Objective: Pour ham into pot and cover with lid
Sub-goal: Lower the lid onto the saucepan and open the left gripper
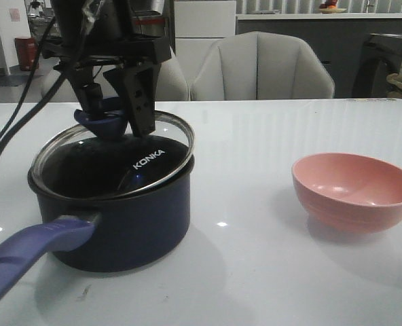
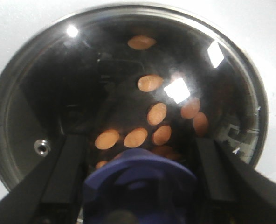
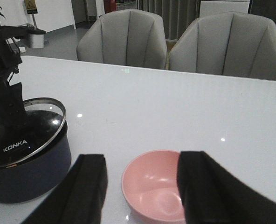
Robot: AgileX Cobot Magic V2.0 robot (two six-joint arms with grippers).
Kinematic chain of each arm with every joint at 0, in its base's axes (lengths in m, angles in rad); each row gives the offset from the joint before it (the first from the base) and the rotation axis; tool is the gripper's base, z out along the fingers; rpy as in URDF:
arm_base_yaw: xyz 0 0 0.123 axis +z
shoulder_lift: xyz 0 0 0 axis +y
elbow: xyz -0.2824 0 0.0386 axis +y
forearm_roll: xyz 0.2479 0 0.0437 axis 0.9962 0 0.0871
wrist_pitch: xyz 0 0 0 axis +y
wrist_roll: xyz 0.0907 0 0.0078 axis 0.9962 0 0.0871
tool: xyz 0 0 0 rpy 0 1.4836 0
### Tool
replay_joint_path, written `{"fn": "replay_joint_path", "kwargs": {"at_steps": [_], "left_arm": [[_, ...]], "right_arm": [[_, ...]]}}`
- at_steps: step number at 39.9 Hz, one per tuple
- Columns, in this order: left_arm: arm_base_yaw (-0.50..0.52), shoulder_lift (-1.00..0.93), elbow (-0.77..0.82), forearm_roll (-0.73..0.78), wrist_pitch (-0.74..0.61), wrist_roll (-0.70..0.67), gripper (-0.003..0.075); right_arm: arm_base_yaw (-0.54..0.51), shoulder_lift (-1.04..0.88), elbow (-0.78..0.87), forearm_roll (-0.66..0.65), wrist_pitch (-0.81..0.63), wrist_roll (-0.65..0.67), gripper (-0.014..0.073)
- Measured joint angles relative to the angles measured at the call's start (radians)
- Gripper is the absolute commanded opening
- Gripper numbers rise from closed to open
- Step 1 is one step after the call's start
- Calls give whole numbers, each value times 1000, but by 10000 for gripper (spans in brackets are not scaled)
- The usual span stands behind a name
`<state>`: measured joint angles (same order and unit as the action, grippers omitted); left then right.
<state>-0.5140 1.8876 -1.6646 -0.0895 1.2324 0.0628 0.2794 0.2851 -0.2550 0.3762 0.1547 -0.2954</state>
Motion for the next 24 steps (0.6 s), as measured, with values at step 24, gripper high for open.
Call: {"fn": "replay_joint_path", "kwargs": {"at_steps": [24], "left_arm": [[5, 0, 7, 0, -1, -4, 368]], "right_arm": [[0, 0, 0, 0, 0, 0, 454]]}}
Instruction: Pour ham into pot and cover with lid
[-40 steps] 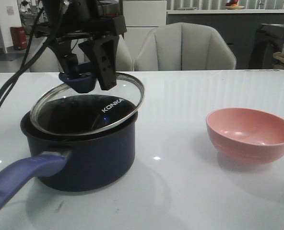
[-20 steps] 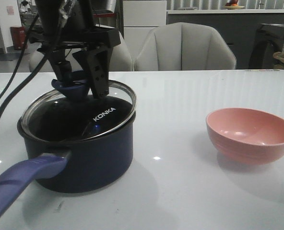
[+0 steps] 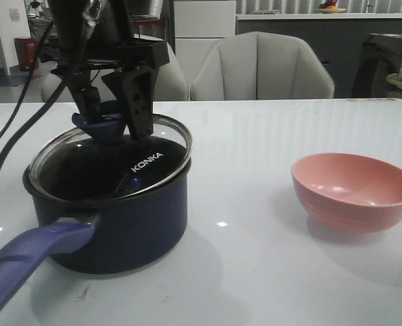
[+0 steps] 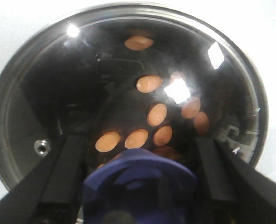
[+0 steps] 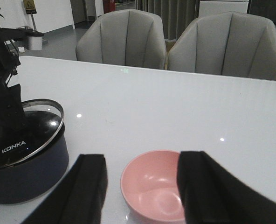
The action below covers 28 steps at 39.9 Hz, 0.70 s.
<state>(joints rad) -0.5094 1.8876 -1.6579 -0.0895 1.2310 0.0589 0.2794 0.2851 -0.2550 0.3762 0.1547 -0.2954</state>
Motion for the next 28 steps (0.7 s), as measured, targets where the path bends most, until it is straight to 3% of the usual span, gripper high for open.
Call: {"fn": "replay_joint_path", "kwargs": {"at_steps": [4, 8, 28], "left_arm": [[0, 0, 0, 0, 0, 0, 507], [0, 0, 0, 0, 0, 0, 587], [2, -83, 10, 42, 0, 0, 594]], "right_arm": [[0, 0, 0, 0, 0, 0, 454], [0, 0, 0, 0, 0, 0, 454], [0, 0, 0, 0, 0, 0, 454]]}}
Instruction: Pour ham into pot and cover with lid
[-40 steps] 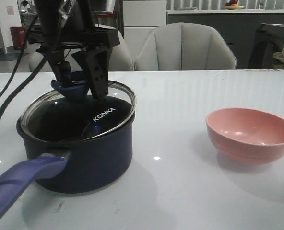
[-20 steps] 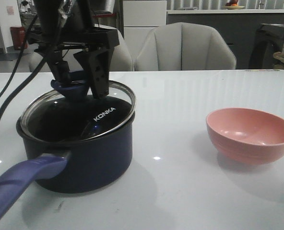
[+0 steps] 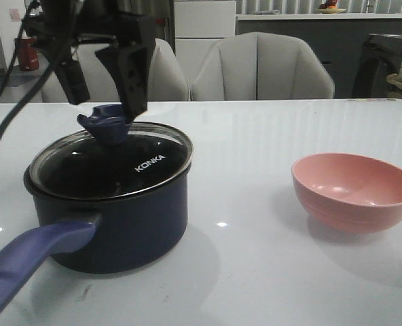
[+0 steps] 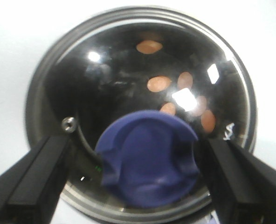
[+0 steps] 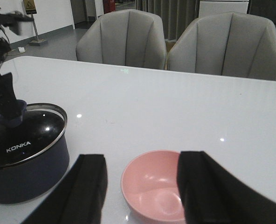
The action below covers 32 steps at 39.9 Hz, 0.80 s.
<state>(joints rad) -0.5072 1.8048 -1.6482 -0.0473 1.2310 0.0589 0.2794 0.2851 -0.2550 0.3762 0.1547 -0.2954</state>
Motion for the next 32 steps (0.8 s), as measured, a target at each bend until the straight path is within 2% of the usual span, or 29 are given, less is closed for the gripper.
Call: {"fn": "replay_joint_path", "kwargs": {"at_steps": [9, 15, 22, 32], "left_arm": [[2, -209, 67, 35, 5, 0, 594], [2, -412, 175, 53, -17, 0, 594], [2, -688, 356, 61, -160, 0, 594], [4, -1128, 712, 121, -409, 0, 594]], "right_arm": [[0, 0, 0, 0, 0, 0, 454], [0, 0, 0, 0, 0, 0, 454], [0, 0, 0, 0, 0, 0, 454], [0, 0, 0, 0, 0, 0, 454]]}}
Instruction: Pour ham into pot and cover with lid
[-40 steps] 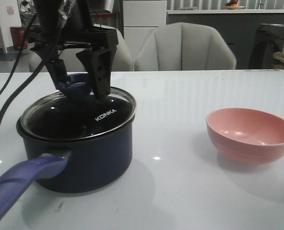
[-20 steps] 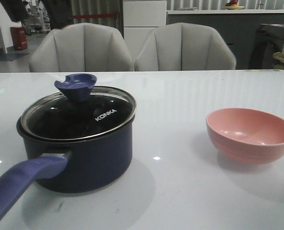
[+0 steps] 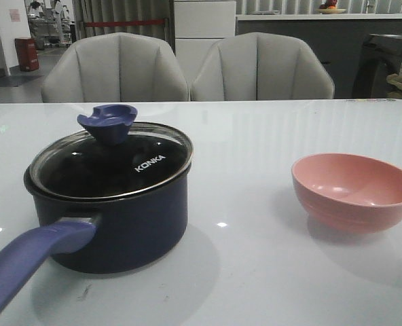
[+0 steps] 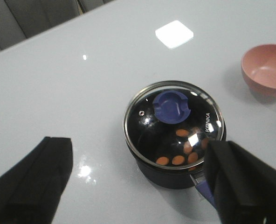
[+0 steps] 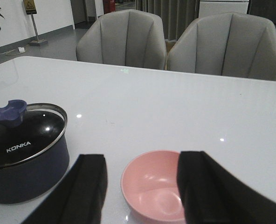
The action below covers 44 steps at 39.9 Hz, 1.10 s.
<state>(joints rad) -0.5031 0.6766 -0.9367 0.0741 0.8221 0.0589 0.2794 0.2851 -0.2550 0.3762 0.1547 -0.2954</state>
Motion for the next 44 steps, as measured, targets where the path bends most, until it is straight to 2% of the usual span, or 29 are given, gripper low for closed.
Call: {"fn": "replay_joint_path", "kwargs": {"at_steps": [6, 10, 15, 16, 18, 21, 26, 44], "left_arm": [[0, -304, 209, 9, -132, 0, 586], [0, -511, 336, 13, -222, 0, 526], [0, -678, 462, 23, -281, 0, 286], [0, -683, 476, 24, -281, 0, 193], [0, -683, 503, 24, -270, 0, 94], [0, -676, 520, 10, -251, 0, 148], [0, -661, 525, -15, -290, 0, 113], [1, -659, 525, -18, -300, 0, 113]], "right_arm": [[0, 0, 0, 0, -7, 0, 449], [0, 0, 0, 0, -18, 0, 374], [0, 0, 0, 0, -21, 0, 155], [0, 0, 0, 0, -23, 0, 118], [0, -2, 0, 0, -23, 0, 150], [0, -2, 2, 0, -20, 0, 149], [0, -2, 2, 0, -5, 0, 149], [0, -2, 2, 0, 1, 0, 149]]}}
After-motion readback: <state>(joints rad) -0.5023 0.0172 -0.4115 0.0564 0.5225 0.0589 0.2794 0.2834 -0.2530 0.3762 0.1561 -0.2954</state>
